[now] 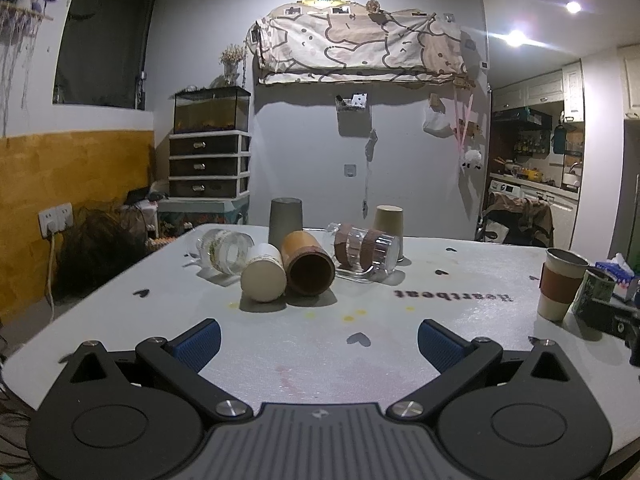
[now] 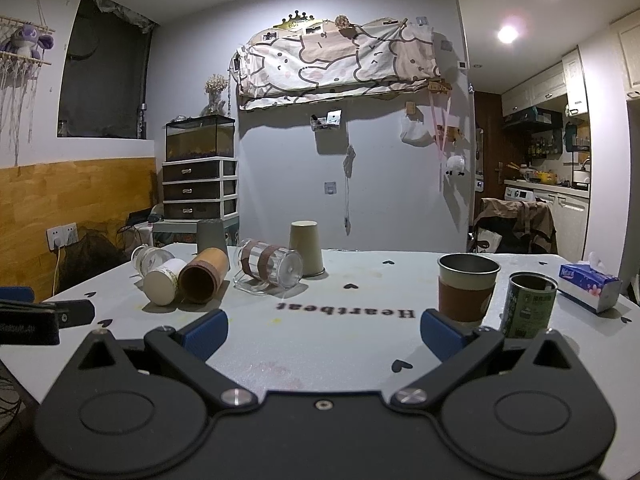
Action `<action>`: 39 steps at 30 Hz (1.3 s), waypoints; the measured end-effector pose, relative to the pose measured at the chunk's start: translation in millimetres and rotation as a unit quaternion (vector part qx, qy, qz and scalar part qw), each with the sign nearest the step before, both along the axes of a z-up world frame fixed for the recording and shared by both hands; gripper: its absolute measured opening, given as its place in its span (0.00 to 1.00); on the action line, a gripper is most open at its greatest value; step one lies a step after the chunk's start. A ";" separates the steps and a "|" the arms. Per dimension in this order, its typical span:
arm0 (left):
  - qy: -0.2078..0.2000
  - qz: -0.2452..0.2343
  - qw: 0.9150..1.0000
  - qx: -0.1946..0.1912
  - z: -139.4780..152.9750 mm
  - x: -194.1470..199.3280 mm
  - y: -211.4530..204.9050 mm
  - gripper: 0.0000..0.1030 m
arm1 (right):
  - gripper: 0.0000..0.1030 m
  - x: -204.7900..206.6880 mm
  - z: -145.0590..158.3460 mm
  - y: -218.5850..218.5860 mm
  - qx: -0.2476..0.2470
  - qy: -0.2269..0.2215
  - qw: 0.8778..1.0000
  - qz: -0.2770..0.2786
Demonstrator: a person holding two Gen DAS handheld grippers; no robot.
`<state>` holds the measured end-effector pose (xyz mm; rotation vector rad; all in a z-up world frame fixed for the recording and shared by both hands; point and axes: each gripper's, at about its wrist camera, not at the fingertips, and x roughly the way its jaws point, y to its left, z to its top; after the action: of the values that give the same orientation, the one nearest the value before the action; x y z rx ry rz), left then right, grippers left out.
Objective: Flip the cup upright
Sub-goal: 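Reach the left tool to the lying glass mug and close on it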
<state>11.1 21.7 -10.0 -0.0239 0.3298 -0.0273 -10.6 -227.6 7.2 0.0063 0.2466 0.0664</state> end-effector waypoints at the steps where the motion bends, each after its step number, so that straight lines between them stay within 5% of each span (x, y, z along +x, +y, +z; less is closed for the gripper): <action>1: 0.000 -0.001 1.000 -0.004 -0.3 2.7 1.8 1.00 | 1.00 -0.2 0.1 -0.3 0.000 0.001 1.000 0.000; 17: -0.022 -0.009 0.999 -0.048 35.8 125.4 -67.4 0.98 | 1.00 15.3 -28.6 -16.8 0.026 0.015 1.000 0.001; 22: 0.016 0.003 0.996 -0.085 41.9 189.7 -99.2 0.94 | 1.00 24.7 -41.9 -37.6 0.040 0.023 0.999 -0.007; 33: 0.117 0.123 0.979 -0.114 13.3 334.5 -130.0 0.90 | 1.00 53.0 -70.0 -85.4 0.072 0.038 0.997 -0.014; 39: 0.122 0.179 0.970 -0.108 -1.9 380.1 -130.5 0.90 | 1.00 67.9 -80.4 -101.4 0.077 0.050 0.996 -0.010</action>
<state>391.2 -108.8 -11.9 -0.3054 0.5629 0.3003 57.3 -329.1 -73.2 0.1650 0.3402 0.0647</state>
